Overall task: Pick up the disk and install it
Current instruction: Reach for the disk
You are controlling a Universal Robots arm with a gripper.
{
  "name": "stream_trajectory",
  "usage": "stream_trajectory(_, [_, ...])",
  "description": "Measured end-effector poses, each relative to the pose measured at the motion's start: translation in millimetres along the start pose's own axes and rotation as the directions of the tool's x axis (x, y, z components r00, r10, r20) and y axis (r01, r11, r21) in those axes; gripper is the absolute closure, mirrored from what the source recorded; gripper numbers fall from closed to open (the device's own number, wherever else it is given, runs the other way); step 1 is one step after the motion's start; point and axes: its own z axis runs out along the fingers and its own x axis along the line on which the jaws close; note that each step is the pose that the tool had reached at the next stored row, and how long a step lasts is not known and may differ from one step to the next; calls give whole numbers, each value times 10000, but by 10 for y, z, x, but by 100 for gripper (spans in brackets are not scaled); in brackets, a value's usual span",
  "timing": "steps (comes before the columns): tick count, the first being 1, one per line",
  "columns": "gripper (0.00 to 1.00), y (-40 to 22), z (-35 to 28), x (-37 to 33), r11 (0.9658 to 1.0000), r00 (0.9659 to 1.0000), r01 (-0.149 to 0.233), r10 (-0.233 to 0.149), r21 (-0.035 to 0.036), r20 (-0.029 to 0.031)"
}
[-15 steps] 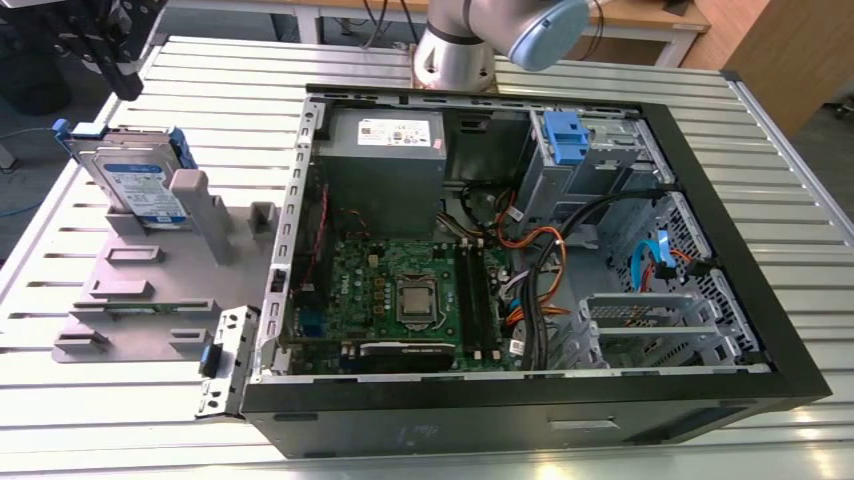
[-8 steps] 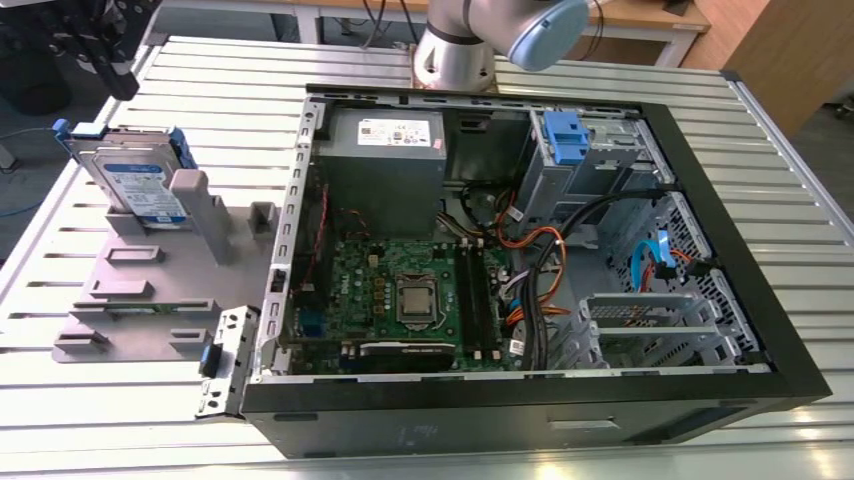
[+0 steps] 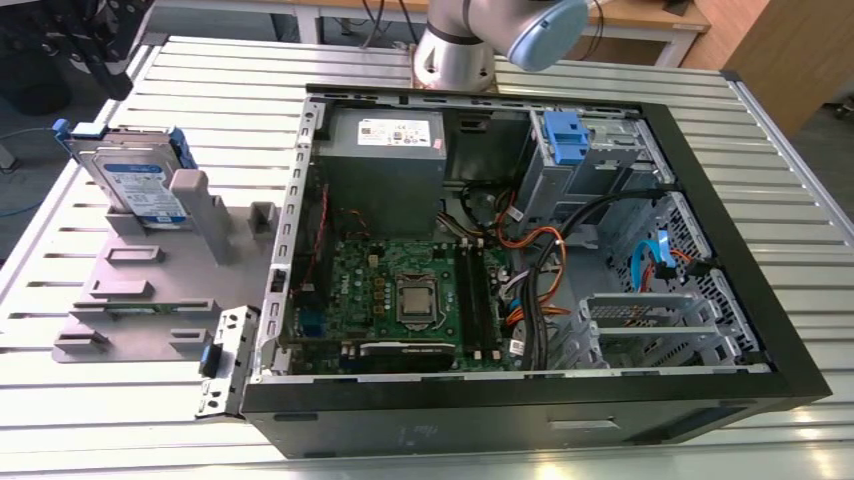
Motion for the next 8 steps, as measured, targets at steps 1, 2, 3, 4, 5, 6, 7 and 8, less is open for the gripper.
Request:
stream_trajectory(1, [89,-1,0,7,10000,10000,0,0,0,-1])
stream_trajectory(2, [89,-1,0,14,10000,10000,0,0,0,-1])
stream_trajectory(3, [89,-2,0,22,10000,10000,0,0,0,0])
stream_trajectory(4, [89,-2,-1,30,10000,10000,0,0,0,-1])
stream_trajectory(5, [89,-3,-1,38,10000,10000,0,0,0,0])
stream_trajectory(6, [89,-3,-1,45,10000,10000,0,0,0,0])
stream_trajectory(7, [89,-4,-2,53,10000,10000,0,0,0,0])
stream_trajectory(8, [89,-5,-2,61,10000,10000,0,0,0,-1])
